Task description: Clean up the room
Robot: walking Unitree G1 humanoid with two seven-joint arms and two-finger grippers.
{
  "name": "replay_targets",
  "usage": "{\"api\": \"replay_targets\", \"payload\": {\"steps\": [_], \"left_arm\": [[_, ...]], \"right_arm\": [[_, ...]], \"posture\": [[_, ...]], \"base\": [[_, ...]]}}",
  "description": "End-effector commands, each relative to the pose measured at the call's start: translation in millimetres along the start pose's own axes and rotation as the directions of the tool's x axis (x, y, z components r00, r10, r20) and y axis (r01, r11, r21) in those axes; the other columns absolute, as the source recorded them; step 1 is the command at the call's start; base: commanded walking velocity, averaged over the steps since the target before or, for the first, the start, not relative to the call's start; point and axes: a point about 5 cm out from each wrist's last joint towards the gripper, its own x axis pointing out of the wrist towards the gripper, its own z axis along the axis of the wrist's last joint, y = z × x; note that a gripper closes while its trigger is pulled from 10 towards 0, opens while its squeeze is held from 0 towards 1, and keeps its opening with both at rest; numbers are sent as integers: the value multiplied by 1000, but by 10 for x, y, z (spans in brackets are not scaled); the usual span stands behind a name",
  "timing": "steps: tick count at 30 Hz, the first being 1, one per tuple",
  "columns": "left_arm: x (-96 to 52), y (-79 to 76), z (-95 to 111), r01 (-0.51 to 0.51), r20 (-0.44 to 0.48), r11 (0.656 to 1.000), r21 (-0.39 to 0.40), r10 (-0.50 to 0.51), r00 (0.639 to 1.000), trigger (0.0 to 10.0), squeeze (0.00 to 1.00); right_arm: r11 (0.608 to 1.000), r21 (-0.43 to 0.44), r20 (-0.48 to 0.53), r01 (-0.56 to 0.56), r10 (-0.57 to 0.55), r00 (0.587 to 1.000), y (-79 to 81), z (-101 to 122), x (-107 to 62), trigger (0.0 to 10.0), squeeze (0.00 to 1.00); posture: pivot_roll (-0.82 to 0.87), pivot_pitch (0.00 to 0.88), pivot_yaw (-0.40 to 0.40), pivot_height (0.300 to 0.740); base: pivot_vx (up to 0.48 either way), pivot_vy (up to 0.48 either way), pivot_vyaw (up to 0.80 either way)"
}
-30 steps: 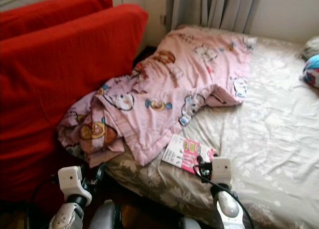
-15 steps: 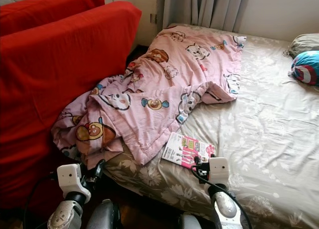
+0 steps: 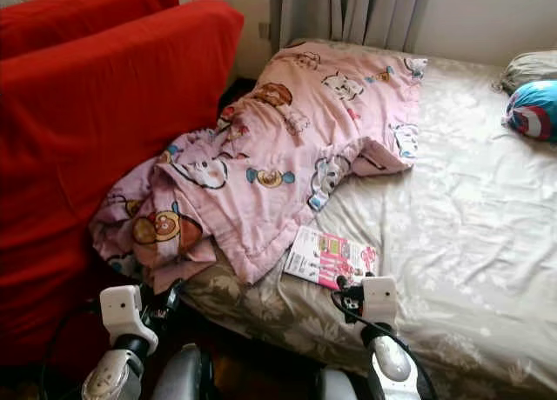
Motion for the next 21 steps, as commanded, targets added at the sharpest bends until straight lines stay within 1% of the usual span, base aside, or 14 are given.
{"api": "replay_targets", "payload": {"steps": [1,21], "left_arm": [[-12,-4,-9,6,-14,1000,4,-6,1000,10000,0],[-25,-35,-4,13,-24,1000,3,-13,1000,10000,0]], "right_arm": [[1000,7,1,8,-8,1000,-10,-8,-8,10000,0],[1000,5,-5,2,-2,1000,-3,-20,-10,10000,0]], "posture": [[-42,121,7,612],[-38,127,3,612]], "base": [[0,0,0],[0,0,0]]}}
